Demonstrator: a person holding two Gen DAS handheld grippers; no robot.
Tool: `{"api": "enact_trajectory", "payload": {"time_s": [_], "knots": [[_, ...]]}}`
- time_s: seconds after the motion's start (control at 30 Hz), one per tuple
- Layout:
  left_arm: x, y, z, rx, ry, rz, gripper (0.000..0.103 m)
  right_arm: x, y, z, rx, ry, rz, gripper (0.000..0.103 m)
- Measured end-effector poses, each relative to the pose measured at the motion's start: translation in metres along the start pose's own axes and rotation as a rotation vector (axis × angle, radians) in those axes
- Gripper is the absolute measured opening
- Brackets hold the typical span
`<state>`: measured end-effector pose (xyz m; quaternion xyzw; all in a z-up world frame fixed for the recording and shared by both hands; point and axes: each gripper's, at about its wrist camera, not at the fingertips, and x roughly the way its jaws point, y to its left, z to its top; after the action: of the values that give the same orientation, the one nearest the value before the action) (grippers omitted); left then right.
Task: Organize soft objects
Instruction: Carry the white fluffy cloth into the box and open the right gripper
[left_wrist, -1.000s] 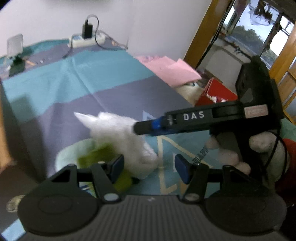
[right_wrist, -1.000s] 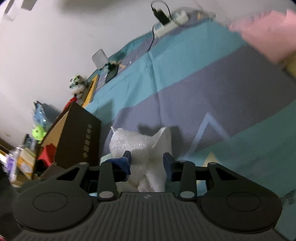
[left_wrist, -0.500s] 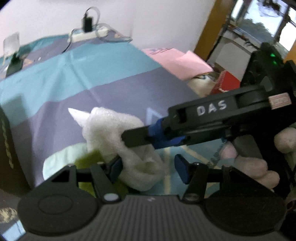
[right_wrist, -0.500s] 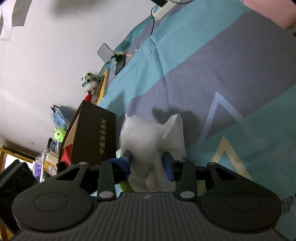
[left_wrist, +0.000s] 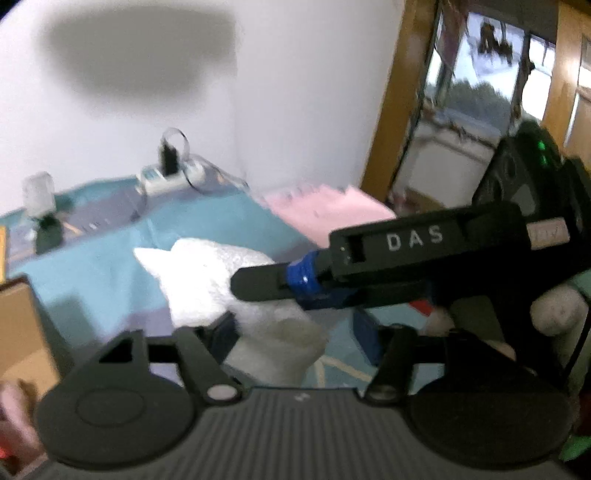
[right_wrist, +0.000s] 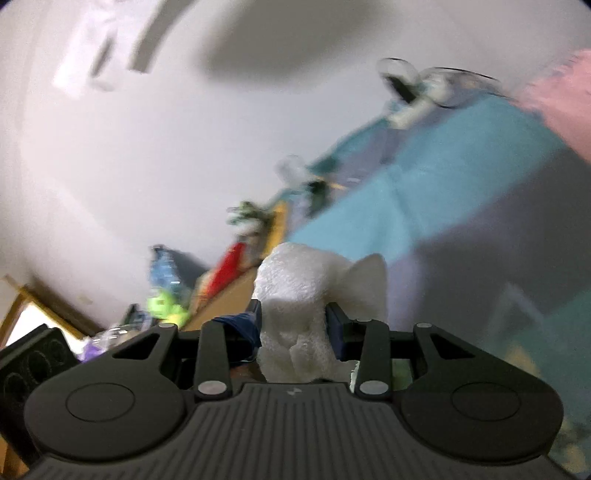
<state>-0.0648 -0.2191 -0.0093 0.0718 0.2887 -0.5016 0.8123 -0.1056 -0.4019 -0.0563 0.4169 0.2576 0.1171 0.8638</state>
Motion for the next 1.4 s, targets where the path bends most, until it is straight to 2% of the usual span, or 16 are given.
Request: {"api": "enact_trajectory", "payload": {"time_s": [0.1, 0.2, 0.43, 0.57, 0.73, 0.77, 0.8, 1.0, 1.2, 1.23, 1.3, 1.4], "knots": [[-0.032, 0.019, 0.006, -0.026, -0.071, 0.053, 0.064, 0.021, 0.027, -0.002, -0.073, -0.019, 0.049, 0.021], [-0.058, 0.042, 0.004, -0.070, -0.111, 0.107, 0.064, 0.049, 0.049, -0.005, -0.107, 0.004, 0.105, 0.021], [-0.100, 0.095, -0.017, -0.153, -0.126, 0.239, 0.064, 0.116, 0.092, -0.020, -0.173, 0.091, 0.168, 0.021], [-0.101, 0.126, -0.036, -0.212, -0.088, 0.274, 0.063, 0.151, 0.101, -0.034, -0.209, 0.142, 0.139, 0.021], [-0.092, 0.163, -0.066, -0.304, -0.006, 0.280, 0.062, 0.184, 0.103, -0.055, -0.286, 0.194, 0.033, 0.021], [-0.089, 0.168, -0.071, -0.317, 0.016, 0.285, 0.060, 0.186, 0.105, -0.059, -0.315, 0.186, 0.007, 0.019], [-0.088, 0.171, -0.076, -0.322, 0.034, 0.288, 0.059, 0.184, 0.108, -0.062, -0.350, 0.176, -0.007, 0.022], [-0.084, 0.177, -0.088, -0.320, 0.067, 0.269, 0.072, 0.175, 0.115, -0.074, -0.398, 0.188, -0.037, 0.023], [-0.091, 0.167, -0.089, -0.271, 0.059, 0.292, 0.074, 0.155, 0.101, -0.075, -0.290, 0.181, -0.027, 0.023], [-0.094, 0.165, -0.089, -0.266, 0.056, 0.298, 0.078, 0.150, 0.098, -0.074, -0.262, 0.181, -0.021, 0.023], [-0.100, 0.162, -0.089, -0.257, 0.060, 0.289, 0.079, 0.138, 0.092, -0.074, -0.218, 0.168, -0.007, 0.023], [-0.108, 0.148, -0.090, -0.222, 0.059, 0.293, 0.084, 0.117, 0.086, -0.071, -0.213, 0.129, -0.015, 0.023]]}}
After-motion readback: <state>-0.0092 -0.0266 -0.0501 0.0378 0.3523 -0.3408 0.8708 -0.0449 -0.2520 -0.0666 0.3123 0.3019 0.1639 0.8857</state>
